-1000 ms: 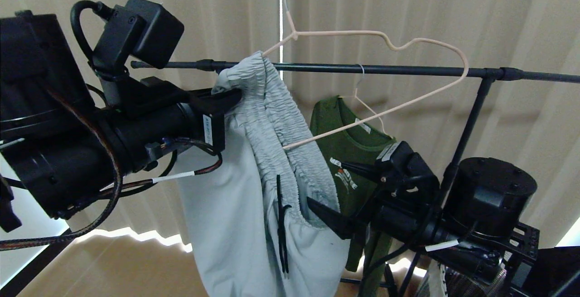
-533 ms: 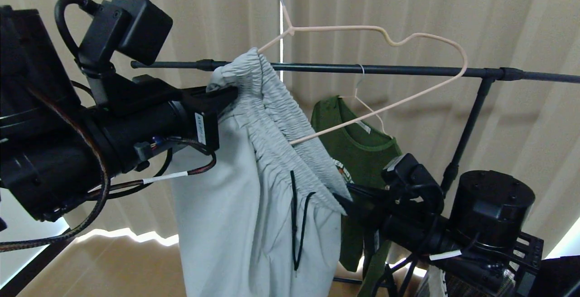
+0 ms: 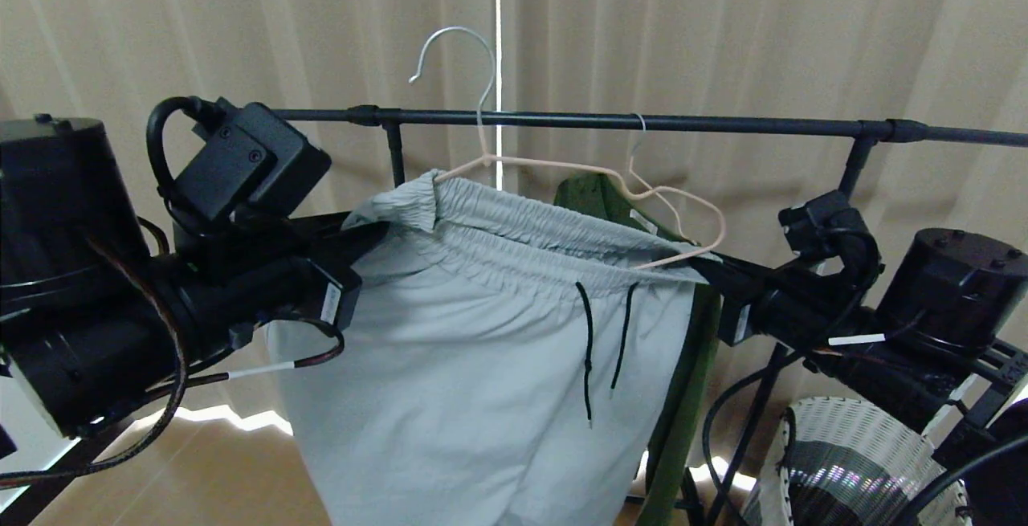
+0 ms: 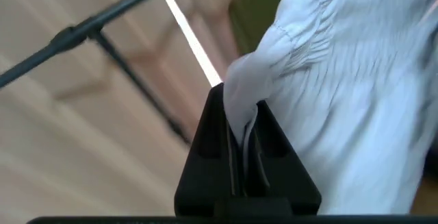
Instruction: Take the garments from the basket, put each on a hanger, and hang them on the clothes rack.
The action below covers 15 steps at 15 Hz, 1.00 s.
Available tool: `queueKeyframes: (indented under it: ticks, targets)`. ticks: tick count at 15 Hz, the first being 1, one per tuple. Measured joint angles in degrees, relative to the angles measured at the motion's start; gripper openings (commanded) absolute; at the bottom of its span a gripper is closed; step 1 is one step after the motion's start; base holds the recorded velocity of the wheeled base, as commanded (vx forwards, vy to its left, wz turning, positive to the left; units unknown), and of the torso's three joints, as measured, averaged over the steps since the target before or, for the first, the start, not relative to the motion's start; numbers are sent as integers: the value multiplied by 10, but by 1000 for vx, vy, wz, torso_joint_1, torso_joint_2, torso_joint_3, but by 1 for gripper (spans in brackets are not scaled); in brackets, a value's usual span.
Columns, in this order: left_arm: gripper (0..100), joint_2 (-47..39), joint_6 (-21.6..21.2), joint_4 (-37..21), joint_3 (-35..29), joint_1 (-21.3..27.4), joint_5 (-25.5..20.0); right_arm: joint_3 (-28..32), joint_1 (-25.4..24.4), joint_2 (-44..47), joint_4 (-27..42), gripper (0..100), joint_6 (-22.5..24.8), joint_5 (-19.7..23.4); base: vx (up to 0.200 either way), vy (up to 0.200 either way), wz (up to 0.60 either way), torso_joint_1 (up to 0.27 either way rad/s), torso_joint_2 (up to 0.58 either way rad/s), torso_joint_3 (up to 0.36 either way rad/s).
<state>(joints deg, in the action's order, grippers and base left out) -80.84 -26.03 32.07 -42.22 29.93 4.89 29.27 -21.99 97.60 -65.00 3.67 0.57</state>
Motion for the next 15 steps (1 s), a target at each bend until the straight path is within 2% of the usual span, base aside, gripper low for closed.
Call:
queueKeyframes:
  ticks: [2,6,8,11,15]
  targets:
    - [0,2,-19,1,29,-5,4,8,13,0,0,0,-1,2,0,0,0,0,0,0]
    - [0,2,-117,0,66,-41,11,9,17,-5,1,0,-1,3,0,0,0,0,0,0]
    - [0,1,-135,-1,86,-49,16,8,16,-8,4,0,-1,3,0,0,0,0,0,0]
    - [0,-1,-169,-2,98,-58,31,13,-6,-25,63,0,0,2,0,0,0,0,0,0]
    - [0,-3,-172,-1,101,-62,34,43,-75,-70,206,0,0,0,0,0,0,0,0,0]
